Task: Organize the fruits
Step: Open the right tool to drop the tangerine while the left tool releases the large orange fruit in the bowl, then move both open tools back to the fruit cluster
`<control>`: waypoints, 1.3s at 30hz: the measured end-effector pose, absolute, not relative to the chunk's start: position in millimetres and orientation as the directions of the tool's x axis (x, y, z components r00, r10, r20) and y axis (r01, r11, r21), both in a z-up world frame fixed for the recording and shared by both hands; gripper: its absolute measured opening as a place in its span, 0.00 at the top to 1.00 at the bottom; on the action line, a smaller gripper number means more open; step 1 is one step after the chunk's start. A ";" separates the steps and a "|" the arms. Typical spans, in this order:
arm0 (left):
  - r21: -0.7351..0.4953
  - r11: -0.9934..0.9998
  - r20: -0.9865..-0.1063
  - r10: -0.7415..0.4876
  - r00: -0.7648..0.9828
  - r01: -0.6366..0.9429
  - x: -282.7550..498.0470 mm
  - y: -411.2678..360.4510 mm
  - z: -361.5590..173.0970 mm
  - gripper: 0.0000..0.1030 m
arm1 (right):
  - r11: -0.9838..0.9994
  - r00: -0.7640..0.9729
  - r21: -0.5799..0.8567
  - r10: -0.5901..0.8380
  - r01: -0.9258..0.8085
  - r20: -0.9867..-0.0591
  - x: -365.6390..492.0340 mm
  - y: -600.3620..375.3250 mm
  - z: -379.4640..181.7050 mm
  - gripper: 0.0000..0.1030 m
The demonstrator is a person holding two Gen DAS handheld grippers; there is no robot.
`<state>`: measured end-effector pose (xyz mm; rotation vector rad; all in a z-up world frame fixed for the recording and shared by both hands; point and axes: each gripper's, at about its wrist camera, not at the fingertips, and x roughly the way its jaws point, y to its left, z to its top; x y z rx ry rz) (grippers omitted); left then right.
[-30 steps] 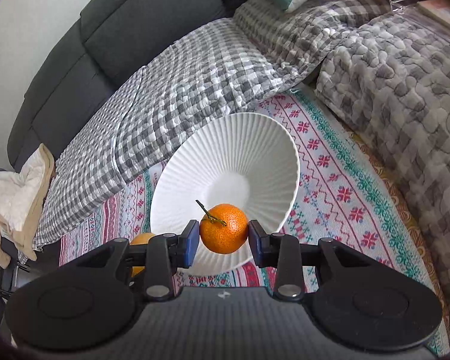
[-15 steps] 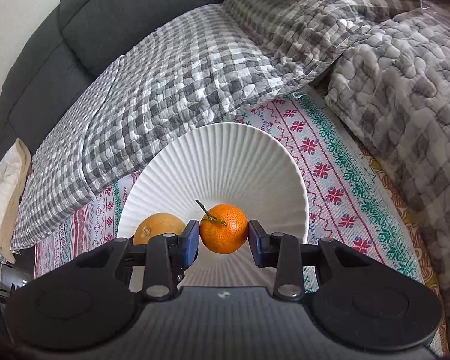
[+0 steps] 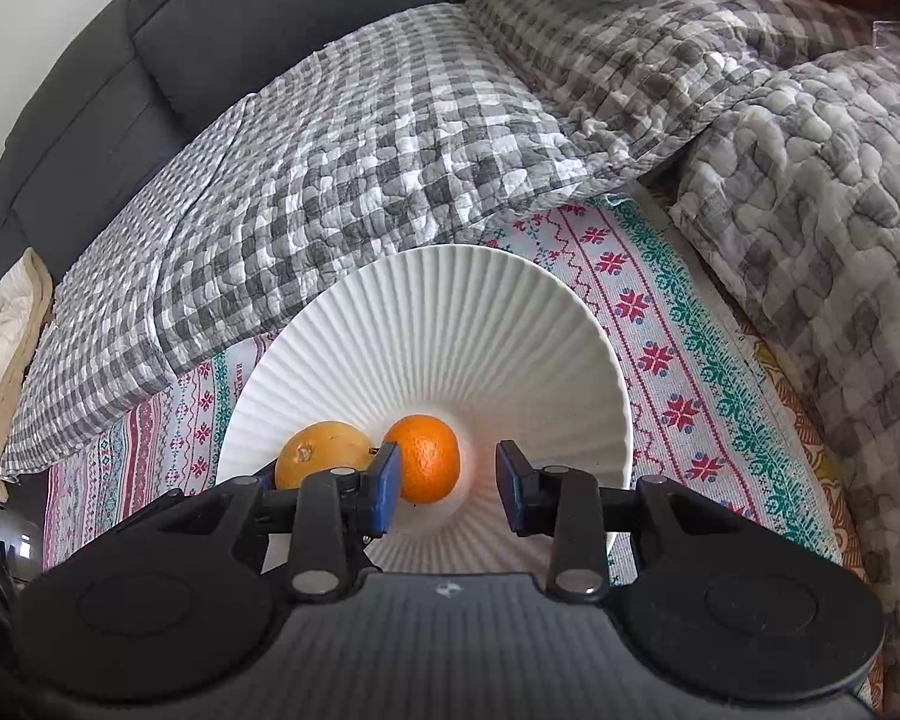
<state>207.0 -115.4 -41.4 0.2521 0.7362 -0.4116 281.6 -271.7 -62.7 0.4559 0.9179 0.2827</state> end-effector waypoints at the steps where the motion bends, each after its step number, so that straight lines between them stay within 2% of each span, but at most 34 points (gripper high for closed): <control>1: 0.078 0.891 -0.687 -0.277 0.671 0.447 205.9 -114.7 -40.1 0.55 | 0.869 0.582 0.492 0.424 -0.047 -0.693 281.1 -271.6 -61.5 0.67; 4: 0.078 0.896 -0.670 -0.278 0.688 0.438 202.9 -113.6 -33.5 0.38 | 0.872 0.584 0.487 0.424 -0.056 -0.692 278.0 -272.2 -58.6 0.58; 5: 0.075 0.898 -0.666 -0.278 0.693 0.433 201.5 -112.7 -30.5 0.35 | 0.872 0.584 0.485 0.424 -0.058 -0.692 276.6 -272.5 -57.5 0.56; 9: 0.062 0.901 -0.659 -0.285 0.696 0.428 191.9 -107.9 -17.9 0.29 | 0.862 0.578 0.502 0.444 -0.068 -0.685 267.9 -276.0 -52.5 0.51; 13: 0.071 0.900 -0.643 -0.288 0.709 0.430 174.0 -100.5 -4.4 0.22 | 0.863 0.588 0.499 0.447 -0.083 -0.675 252.5 -277.5 -43.8 0.38; 17: 0.062 0.903 -0.641 -0.291 0.711 0.426 153.8 -86.8 6.7 0.20 | 0.870 0.598 0.484 0.438 -0.094 -0.671 235.4 -280.3 -37.0 0.30; 20: 0.058 0.908 -0.646 -0.283 0.709 0.415 142.7 -79.0 10.4 0.14 | 0.869 0.603 0.488 0.435 -0.086 -0.669 222.8 -285.0 -34.5 0.26; 30: 0.006 0.924 -0.682 -0.276 0.678 0.382 113.0 -53.1 15.6 0.11 | 0.876 0.608 0.479 0.413 -0.060 -0.678 186.7 -286.2 -33.3 0.18; 33: -0.019 0.931 -0.705 -0.272 0.656 0.365 103.4 -43.7 16.1 0.06 | 0.867 0.595 0.495 0.424 -0.051 -0.682 173.7 -285.3 -35.0 0.15; 39: 0.021 0.947 -0.702 -0.216 0.679 0.322 76.2 -19.8 22.3 0.06 | 0.877 0.595 0.481 0.399 -0.025 -0.698 147.7 -282.6 -30.9 0.11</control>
